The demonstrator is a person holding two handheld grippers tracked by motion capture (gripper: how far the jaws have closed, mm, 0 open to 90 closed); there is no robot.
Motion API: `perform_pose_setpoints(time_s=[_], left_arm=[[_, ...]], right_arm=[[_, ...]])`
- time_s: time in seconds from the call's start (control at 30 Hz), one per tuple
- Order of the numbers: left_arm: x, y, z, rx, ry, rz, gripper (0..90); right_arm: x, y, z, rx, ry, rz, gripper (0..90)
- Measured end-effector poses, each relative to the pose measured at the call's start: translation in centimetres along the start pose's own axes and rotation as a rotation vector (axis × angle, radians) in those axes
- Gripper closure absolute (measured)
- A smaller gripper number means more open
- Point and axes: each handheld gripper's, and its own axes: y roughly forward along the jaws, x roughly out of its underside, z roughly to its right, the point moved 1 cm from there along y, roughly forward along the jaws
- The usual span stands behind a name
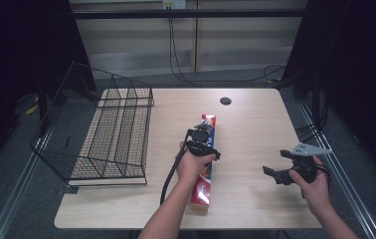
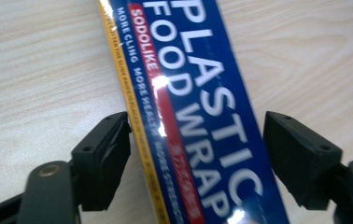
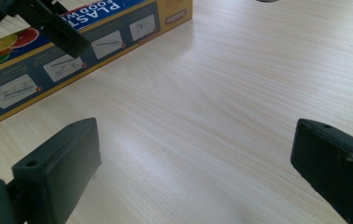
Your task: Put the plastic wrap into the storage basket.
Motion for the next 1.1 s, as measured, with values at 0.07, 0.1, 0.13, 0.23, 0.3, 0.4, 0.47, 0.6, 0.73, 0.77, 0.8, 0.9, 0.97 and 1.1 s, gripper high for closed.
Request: perform_pose_setpoints(time_s=[0.07,0.1,0.13,0.23,0.3,0.4,0.47,0.6,0.73,0.77,0.8,0.9,0.97,1.1], left_arm=[[-0.1,0.2,-0.2,0.023,-0.039,-0.018,27.3],[-0.2,0.1,-0.3,0.015,-0.034,-0.028,28.0],[-0.3,-0.1,-0.3,0.015,-0.048,-0.039,29.4],[-0.5,-0.7,-0.4,0.001,-0.041,-0.058,39.2],[-0.6,-1.6,-0.6,-0.028,0.017,-0.117,43.3],[-0.4,-1.9,-0.7,-0.051,0.045,-0.152,44.0],[-0.5,-2.3,-1.0,-0.036,0.049,-0.162,44.1],[-1.1,-4.1,-1.3,-0.045,0.066,-0.188,44.2],[-1.5,-5.3,-1.4,-0.026,0.07,-0.19,44.5],[-1.5,-5.3,-1.4,-0.026,0.07,-0.19,44.5],[-1.7,-5.7,-1.4,-0.025,0.077,-0.196,44.5],[-2.2,-7.0,-1.4,-0.015,0.083,-0.191,44.4],[-2.4,-7.7,-1.4,-0.003,0.073,-0.187,44.4],[-2.8,-9.1,-1.6,-0.01,0.071,-0.186,44.4]], right_arm=[[0.0,-0.1,0.1,-0.002,0.003,0.003,1.1],[-0.1,0.0,0.1,-0.001,0.002,0.005,1.0],[-0.1,0.0,0.1,-0.001,0.003,0.003,1.1],[-0.1,0.0,-0.1,-0.002,0.005,0.005,1.1],[-0.1,0.0,-0.1,0.0,0.006,0.008,1.1],[-0.1,-0.1,0.1,-0.001,0.001,0.014,1.1],[-0.2,-0.1,0.1,0.0,0.005,0.016,1.1],[-0.2,-0.1,0.1,0.002,0.01,0.021,1.0],[-0.2,-0.1,0.2,0.003,0.009,0.02,1.1],[-0.2,-0.1,0.2,0.003,0.01,0.021,1.1],[-0.2,-0.1,0.2,0.003,0.01,0.021,1.1],[-0.2,-0.2,0.2,0.0,0.01,0.026,1.1],[-0.2,-0.3,0.2,0.002,0.014,0.028,1.1],[-0.2,-0.2,0.2,0.002,0.014,0.029,1.1]])
